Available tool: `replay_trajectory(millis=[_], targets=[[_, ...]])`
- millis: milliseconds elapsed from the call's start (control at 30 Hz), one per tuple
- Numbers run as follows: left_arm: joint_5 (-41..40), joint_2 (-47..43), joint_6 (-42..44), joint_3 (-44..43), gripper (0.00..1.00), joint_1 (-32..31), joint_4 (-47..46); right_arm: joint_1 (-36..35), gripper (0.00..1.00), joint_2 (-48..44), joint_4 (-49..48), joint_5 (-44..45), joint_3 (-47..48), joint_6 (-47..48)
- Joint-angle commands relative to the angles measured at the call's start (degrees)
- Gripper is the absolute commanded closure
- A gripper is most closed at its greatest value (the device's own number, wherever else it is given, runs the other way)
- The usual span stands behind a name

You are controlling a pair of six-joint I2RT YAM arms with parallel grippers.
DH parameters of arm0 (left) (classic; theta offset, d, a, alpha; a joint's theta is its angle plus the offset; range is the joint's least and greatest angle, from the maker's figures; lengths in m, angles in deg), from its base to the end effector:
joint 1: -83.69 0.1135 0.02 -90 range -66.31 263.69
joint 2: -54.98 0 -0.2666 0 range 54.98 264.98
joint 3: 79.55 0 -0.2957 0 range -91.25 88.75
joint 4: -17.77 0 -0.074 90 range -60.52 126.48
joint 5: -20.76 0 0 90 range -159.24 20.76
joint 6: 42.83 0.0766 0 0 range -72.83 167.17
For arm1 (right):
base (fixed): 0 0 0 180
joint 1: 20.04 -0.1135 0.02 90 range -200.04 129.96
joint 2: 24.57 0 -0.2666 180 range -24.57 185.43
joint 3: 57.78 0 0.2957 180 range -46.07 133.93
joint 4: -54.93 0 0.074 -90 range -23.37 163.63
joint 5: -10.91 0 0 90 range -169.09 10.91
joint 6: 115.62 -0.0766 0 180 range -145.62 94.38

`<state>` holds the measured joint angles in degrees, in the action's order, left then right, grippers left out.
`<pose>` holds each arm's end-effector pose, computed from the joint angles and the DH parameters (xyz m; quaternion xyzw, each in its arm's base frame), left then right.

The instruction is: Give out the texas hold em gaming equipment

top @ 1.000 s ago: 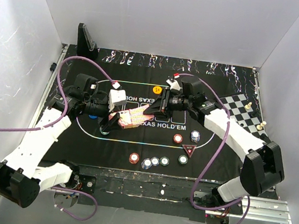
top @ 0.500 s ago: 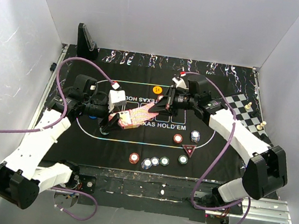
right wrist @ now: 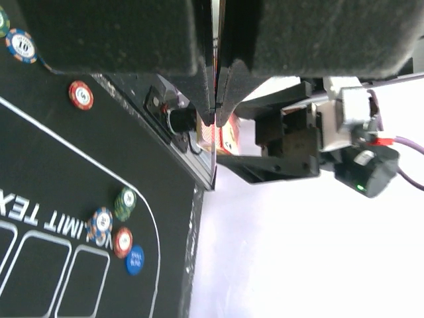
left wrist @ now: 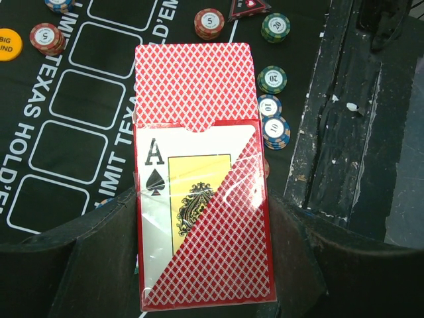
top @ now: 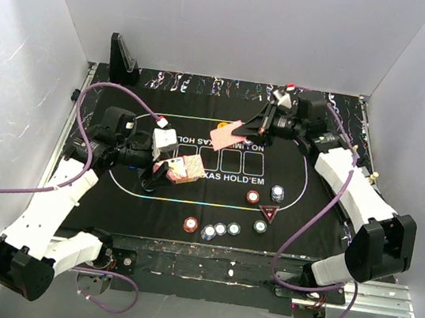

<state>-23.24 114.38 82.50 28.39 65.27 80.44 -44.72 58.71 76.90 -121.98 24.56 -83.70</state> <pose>0.2241 -0.1327 0.3103 0.5102 0.7112 -0.3169 0.3653 0.3456 0.2162 0.3228 0.0294 0.8011 0.5686 0.1845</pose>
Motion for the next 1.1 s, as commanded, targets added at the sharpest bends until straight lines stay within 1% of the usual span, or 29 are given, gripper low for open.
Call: replay_trajectory(millis=[0,100,167,267,367,467,567,633,700,800,1000,1067], targets=[[3.7,-2.3,-1.3,-1.0,1.00,-0.2,-0.4,3.7,0.99,2.6,-2.7,-2.9,7.1,1.0],[4.3,-2.6,-1.6,-1.6,1.00,-0.1,0.6,3.9,0.99,8.4,-5.7,-3.5,9.3,0.4],[4.7,-3.3,-2.5,-1.9,1.00,-0.2,0.7,2.3,0.99,13.4,-6.8,-3.4,11.6,0.3],[5.7,-4.0,-4.4,-2.4,1.00,-0.2,0.5,-3.0,0.99,21.9,-6.1,-3.0,17.1,1.7],[6.2,-4.1,-5.6,-3.3,1.00,-0.2,0.5,-7.9,0.99,31.2,-3.2,-1.8,25.2,3.3],[6.6,-4.0,-6.8,-4.2,1.00,-0.2,0.5,-11.9,0.99,38.6,-4.5,-1.8,30.6,2.0],[6.9,-4.0,-7.6,-4.8,1.00,-0.1,0.4,-15.1,0.99,44.1,-8.6,-1.9,34.1,-1.1],[6.8,-4.1,-7.7,-4.7,1.00,-0.1,0.5,-17.0,0.99,47.3,-9.6,-1.9,36.4,-3.3],[6.7,-4.2,-7.7,-4.5,1.00,-0.2,0.5,-19.1,0.99,49.9,-9.6,-1.4,38.9,-3.7],[6.8,-4.3,-8.0,-4.6,1.00,-0.2,0.3,-21.8,0.99,52.0,-9.7,0.5,39.6,-4.1],[7.2,-4.7,-9.8,-4.2,1.00,-0.2,-0.8,-23.4,0.99,54.8,-16.9,3.5,39.8,-8.4],[6.9,-5.0,-10.0,-4.2,1.00,-0.2,-1.0,-23.0,0.99,55.9,-16.2,5.7,41.7,-8.4]])
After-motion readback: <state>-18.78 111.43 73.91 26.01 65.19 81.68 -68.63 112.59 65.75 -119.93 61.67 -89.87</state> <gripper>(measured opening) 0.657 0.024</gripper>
